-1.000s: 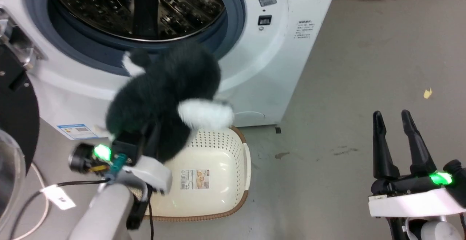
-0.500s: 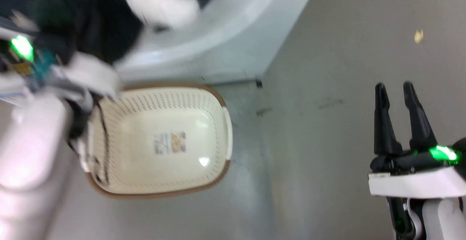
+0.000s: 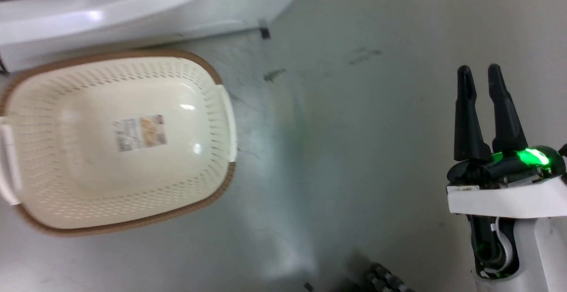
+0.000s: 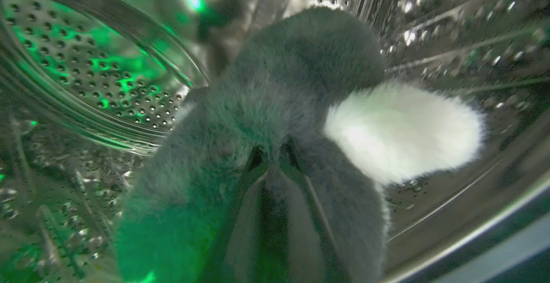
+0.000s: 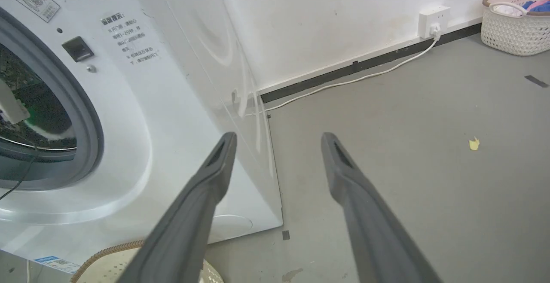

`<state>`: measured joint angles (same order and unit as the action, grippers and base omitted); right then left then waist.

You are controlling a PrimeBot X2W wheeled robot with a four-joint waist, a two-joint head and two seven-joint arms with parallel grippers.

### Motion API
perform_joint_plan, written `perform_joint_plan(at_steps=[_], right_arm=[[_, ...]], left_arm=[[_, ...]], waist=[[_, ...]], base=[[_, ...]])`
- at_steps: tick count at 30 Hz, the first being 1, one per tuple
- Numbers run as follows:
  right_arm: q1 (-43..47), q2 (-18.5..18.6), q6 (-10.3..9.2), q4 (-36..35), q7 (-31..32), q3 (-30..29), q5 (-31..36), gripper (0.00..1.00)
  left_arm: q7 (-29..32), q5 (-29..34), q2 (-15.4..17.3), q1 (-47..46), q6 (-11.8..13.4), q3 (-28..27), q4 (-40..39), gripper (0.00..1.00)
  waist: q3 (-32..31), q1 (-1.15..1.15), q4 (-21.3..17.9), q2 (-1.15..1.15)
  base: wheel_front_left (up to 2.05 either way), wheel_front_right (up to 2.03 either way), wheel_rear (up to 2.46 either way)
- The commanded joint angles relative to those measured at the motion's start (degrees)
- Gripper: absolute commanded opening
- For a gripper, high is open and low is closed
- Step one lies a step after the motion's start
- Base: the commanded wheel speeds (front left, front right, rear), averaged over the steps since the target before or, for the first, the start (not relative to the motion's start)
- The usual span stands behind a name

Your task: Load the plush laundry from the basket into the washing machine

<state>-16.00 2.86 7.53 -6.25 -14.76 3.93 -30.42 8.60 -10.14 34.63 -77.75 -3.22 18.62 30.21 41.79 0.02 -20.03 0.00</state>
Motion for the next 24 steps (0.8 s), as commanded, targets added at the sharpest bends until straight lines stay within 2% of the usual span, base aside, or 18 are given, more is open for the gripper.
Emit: perform_joint_plan(at_steps=[1,3,5,12,13,14,19,24], right_arm=[[-1.2,0.0,-0.04,-0.2,-0.2,0.3,-0.7,1.00],[-1.4,0.0,-0.04,-0.1,-0.2,0.4,-1.0,1.00],[-1.8,0.0,-0.04,0.1,-0.2,0.4,-1.6,1.00],[-2.0,0.0,-0.04,0.4,-0.2,0.8,-2.0,1.00],[-2.1,0.0,-0.04,0.5,-0.2,0.8,-1.9,1.00],[-2.1,0.0,-0.04,0.6,-0.2,0.5,-1.8,1.00],[-2.1,0.0,-0.04,0.6,-0.2,-0.8,-0.3,1.00],[-1.5,0.0,-0.04,0.3,-0.2,-3.5,2.9,1.00]], left_arm=[[0.3,1.4,0.1,-4.0,-0.6,1.1,3.0,0.00],[0.4,1.8,0.0,-5.5,-0.7,1.5,4.6,0.00],[1.1,3.1,-0.2,-8.5,-1.2,3.0,9.5,0.00],[-0.5,2.8,-1.0,-11.0,-1.6,3.8,16.6,0.00],[-1.2,2.7,-1.2,-11.1,-1.3,3.8,17.3,0.38],[-1.9,2.8,-1.4,-11.1,-1.3,4.0,18.1,1.00],[-5.6,2.0,-2.7,-9.5,-1.1,4.4,21.6,1.00],[-13.6,-1.6,-5.2,-4.2,-0.4,2.4,23.9,1.00]], waist=[[3.3,-0.02,-3.1,0.00],[3.7,-0.02,-3.3,0.00],[4.8,-0.02,-3.9,0.00],[5.3,-0.02,-4.3,0.00],[5.2,-0.02,-4.2,0.00],[5.0,-0.02,-3.9,0.00],[2.4,-0.02,-2.2,0.00],[-3.6,-0.02,0.7,0.00]], base=[[0.00,0.00,0.00],[0.00,0.00,0.00],[0.00,0.00,0.00],[0.00,0.00,0.00],[0.00,0.00,0.00],[0.00,0.00,0.00],[0.00,0.00,0.00],[0.00,0.00,0.00]])
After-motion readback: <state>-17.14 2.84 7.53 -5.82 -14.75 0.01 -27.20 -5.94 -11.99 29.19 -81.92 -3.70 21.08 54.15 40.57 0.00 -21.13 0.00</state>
